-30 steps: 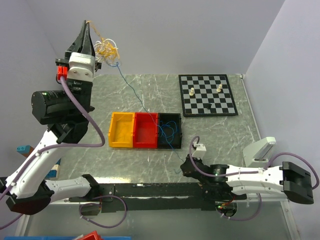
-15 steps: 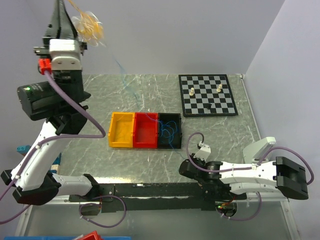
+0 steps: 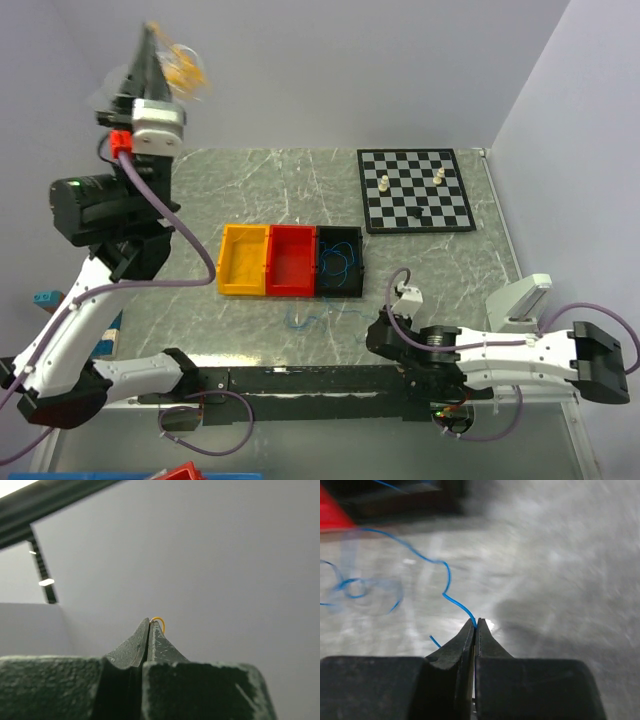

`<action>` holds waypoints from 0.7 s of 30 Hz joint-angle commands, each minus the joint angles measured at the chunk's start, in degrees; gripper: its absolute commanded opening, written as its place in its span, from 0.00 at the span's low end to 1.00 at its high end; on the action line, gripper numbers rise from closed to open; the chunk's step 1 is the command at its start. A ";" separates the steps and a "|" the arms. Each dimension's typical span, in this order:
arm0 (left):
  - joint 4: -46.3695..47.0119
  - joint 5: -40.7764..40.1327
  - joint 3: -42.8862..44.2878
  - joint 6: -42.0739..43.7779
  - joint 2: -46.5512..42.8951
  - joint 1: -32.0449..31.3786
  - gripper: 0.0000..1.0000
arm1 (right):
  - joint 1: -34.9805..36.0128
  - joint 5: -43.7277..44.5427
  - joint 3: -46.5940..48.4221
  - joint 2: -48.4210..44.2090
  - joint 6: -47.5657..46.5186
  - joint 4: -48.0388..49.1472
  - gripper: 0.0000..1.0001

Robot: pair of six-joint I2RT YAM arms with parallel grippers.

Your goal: Untangle the cables

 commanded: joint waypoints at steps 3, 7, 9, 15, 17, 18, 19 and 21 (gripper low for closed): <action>-9.62 1.78 -11.57 -8.42 -6.77 0.19 0.01 | 0.57 7.54 11.71 -4.81 -21.41 5.25 0.00; -11.02 2.21 -17.12 -9.57 -10.02 0.11 0.01 | -0.57 10.62 19.88 -4.72 -32.92 8.14 0.00; -11.90 2.39 -18.89 -10.79 -11.26 0.11 0.01 | -1.98 11.33 24.19 -4.89 -39.51 11.30 0.00; -20.59 4.93 -21.00 -17.55 -15.29 0.19 0.01 | -10.49 5.81 32.55 -2.09 -55.79 19.75 0.00; -23.76 8.17 -22.40 -20.10 -16.88 0.11 0.01 | -13.22 3.08 33.17 -0.86 -58.07 22.99 0.00; -26.12 9.93 -22.67 -21.42 -17.41 0.10 0.01 | -14.10 1.94 33.26 -0.24 -59.39 25.44 0.00; -28.75 12.04 -22.76 -22.13 -17.76 0.19 0.01 | -14.98 0.97 33.87 0.55 -60.88 26.68 0.00; -33.24 14.77 -23.37 -23.80 -18.29 0.10 0.01 | -16.56 -1.32 36.32 2.65 -62.65 28.18 0.00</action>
